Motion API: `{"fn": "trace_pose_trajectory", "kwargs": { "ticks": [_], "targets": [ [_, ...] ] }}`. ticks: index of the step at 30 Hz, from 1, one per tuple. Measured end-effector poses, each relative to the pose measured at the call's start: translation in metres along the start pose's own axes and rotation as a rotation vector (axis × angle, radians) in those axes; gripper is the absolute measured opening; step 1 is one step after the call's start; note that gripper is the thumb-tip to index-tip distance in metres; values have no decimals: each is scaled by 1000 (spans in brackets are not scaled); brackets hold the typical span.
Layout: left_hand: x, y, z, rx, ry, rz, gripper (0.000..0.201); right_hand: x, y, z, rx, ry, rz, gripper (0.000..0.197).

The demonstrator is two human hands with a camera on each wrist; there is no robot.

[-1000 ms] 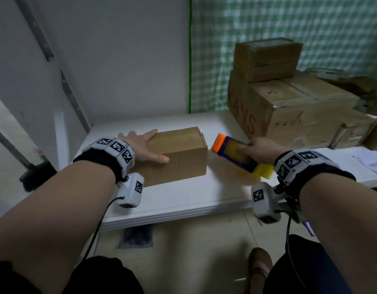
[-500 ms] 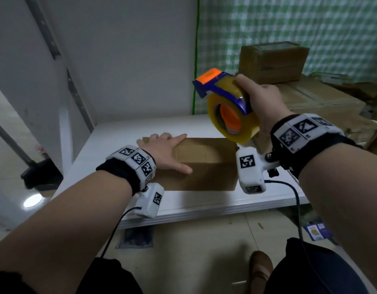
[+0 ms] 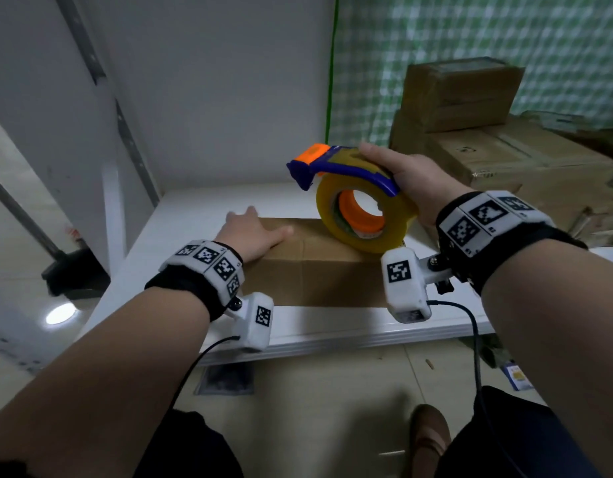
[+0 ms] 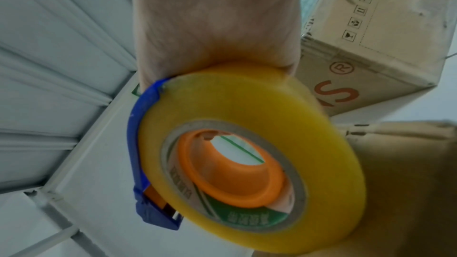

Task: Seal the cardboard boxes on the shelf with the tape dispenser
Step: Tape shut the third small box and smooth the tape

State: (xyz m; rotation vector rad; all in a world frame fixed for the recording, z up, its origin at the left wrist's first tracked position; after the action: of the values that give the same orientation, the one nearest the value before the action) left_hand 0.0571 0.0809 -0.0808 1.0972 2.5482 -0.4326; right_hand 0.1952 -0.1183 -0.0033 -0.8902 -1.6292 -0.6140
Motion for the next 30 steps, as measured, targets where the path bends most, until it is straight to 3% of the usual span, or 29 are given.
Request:
{"fn": "trace_pose_trajectory", "kwargs": {
  "ticks": [6, 13, 20, 23, 25, 27, 30],
  "targets": [
    [6, 3, 3, 22, -38, -36, 91, -3, 0, -2, -29, 41, -4, 46],
    [10, 0, 3, 11, -39, 11, 62, -2, 3, 2, -50, 56, -17, 43],
    [5, -1, 0, -33, 96, 118, 51, 4, 7, 11, -53, -15, -44, 52],
    [14, 0, -2, 18, -74, 118, 51, 11, 5, 18, -41, -83, -91, 50],
    [25, 2, -1, 70, -326, 91, 52, 15, 4, 21, -32, -130, -117, 52],
    [36, 2, 1, 105, -642, 28, 53, 18, 3, 24, -8, -160, -117, 43],
    [45, 0, 5, 115, -880, -40, 47, 22, 2, 27, 10, -169, -114, 30]
  ]
}}
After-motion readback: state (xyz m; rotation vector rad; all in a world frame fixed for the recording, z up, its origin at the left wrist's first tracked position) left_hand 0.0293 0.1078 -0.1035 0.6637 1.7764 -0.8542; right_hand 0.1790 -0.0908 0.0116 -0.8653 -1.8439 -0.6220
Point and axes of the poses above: each hand's wrist, its own y-axis towards the middle knuckle, its own z-axis out of the palm, x = y × z, the point moved 8 cm from there along y, towards the middle knuckle, and after that the axes turned 2 degrees about -y, right-handed, at the moved point
